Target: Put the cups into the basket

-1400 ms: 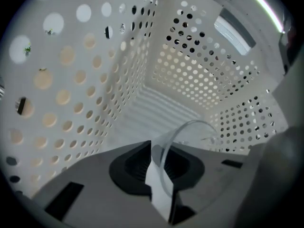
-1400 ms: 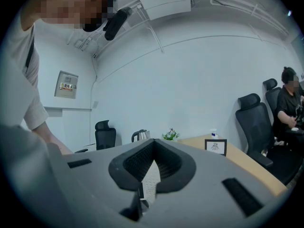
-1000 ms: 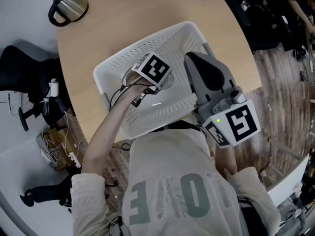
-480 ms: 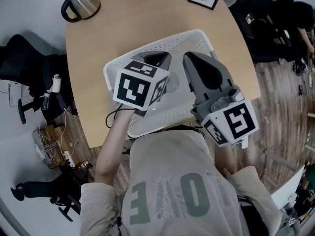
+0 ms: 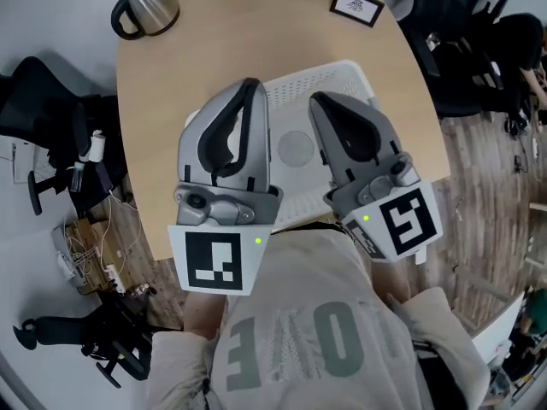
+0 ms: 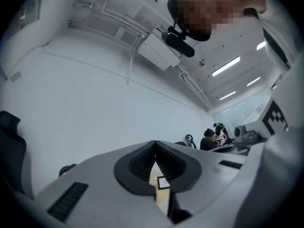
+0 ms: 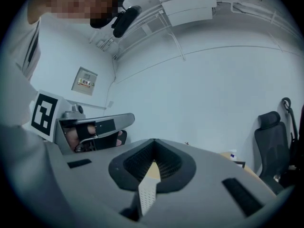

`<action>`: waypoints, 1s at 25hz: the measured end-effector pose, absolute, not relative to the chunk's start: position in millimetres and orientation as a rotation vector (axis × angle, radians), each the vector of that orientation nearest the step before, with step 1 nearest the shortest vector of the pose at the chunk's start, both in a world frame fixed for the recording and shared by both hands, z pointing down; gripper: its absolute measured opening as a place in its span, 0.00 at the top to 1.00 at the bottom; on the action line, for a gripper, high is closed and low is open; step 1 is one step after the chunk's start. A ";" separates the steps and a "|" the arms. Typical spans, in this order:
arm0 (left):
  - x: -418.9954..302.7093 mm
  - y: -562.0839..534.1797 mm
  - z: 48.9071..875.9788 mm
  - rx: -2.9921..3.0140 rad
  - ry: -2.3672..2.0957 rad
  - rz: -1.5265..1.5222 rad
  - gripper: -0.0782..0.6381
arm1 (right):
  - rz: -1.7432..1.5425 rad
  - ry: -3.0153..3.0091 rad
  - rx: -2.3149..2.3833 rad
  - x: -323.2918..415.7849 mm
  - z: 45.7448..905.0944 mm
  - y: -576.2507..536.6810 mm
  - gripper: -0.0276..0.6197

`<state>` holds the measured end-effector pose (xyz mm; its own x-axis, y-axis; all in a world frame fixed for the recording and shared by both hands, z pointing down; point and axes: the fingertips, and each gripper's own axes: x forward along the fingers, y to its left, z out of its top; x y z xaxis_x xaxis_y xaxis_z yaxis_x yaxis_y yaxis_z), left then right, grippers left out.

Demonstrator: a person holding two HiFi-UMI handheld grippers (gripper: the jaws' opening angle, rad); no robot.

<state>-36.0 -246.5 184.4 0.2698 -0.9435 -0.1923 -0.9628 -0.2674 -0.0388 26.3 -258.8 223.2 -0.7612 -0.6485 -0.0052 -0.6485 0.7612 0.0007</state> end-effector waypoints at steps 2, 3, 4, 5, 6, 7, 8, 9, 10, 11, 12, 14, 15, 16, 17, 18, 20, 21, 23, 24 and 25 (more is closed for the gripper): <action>-43.2 -239.3 185.8 -2.322 1.850 0.180 0.88 | 0.001 2.927 -1.089 23.9 221.7 -259.0 0.96; -46.3 -236.4 186.1 -2.306 1.875 0.191 0.88 | -0.001 2.916 -1.095 23.5 220.8 -259.2 0.96; -49.2 -233.6 186.1 -2.292 1.898 0.205 0.88 | -0.001 2.907 -1.102 23.5 219.9 -259.1 0.96; -51.9 -230.9 185.8 -2.279 1.915 0.212 0.88 | 0.001 2.898 -1.107 23.4 218.9 -258.9 0.96; -54.4 -228.5 185.0 -2.265 1.927 0.210 0.88 | 0.006 2.891 -1.111 23.0 217.7 -258.4 0.96; -56.9 -226.5 183.8 -2.249 1.934 0.201 0.88 | 0.011 2.884 -1.115 22.6 216.6 -257.7 0.96; -59.1 -225.3 182.5 -2.233 1.937 0.191 0.88 | 0.016 2.880 -1.120 22.3 215.7 -257.2 0.96; -60.7 -224.6 181.3 -2.222 1.936 0.184 0.88 | 0.018 2.877 -1.126 22.4 215.4 -257.0 0.96; -61.8 -224.5 180.2 -2.217 1.935 0.182 0.88 | 0.018 2.876 -1.131 22.8 215.8 -257.1 0.96; -62.5 -224.7 179.5 -2.216 1.934 0.185 0.88 | 0.015 2.878 -1.136 23.3 216.9 -257.4 0.96; -62.9 -225.0 179.0 -2.217 1.935 0.191 0.88 | 0.010 2.881 -1.138 23.8 218.5 -257.9 0.96; -63.0 -225.6 179.2 -2.221 1.939 0.203 0.88 | 0.003 2.889 -1.142 24.4 222.4 -258.5 0.96; -62.9 -225.8 180.0 -2.223 1.939 0.205 0.88 | 0.003 2.894 -1.146 24.5 224.3 -258.6 0.96; -62.9 -225.9 180.8 -2.224 1.940 0.203 0.88 | 0.007 2.900 -1.150 24.1 226.1 -258.6 0.96; -62.9 -226.0 181.4 -2.223 1.939 0.200 0.88 | 0.014 2.907 -1.156 23.5 227.7 -258.5 0.96; -62.9 -226.1 181.7 -2.222 1.938 0.197 0.88 | 0.026 2.917 -1.161 22.5 229.2 -258.5 0.96; -62.8 -226.3 181.8 -2.222 1.935 0.194 0.88 | 0.049 2.935 -1.171 20.3 231.5 -258.1 0.96; -62.8 -226.3 181.8 -2.223 1.934 0.194 0.88 | 0.054 2.941 -1.174 19.6 232.3 -257.8 0.96; -62.9 -226.0 182.5 -2.224 1.933 0.188 0.88 | 0.048 2.942 -1.173 18.8 232.8 -256.9 0.96; -62.8 -225.9 183.1 -2.226 1.932 0.184 0.88 | 0.045 2.942 -1.171 18.4 232.6 -256.7 0.96; -62.6 -226.1 184.1 -2.232 1.931 0.181 0.88 | 0.045 2.941 -1.170 18.0 232.4 -256.7 0.96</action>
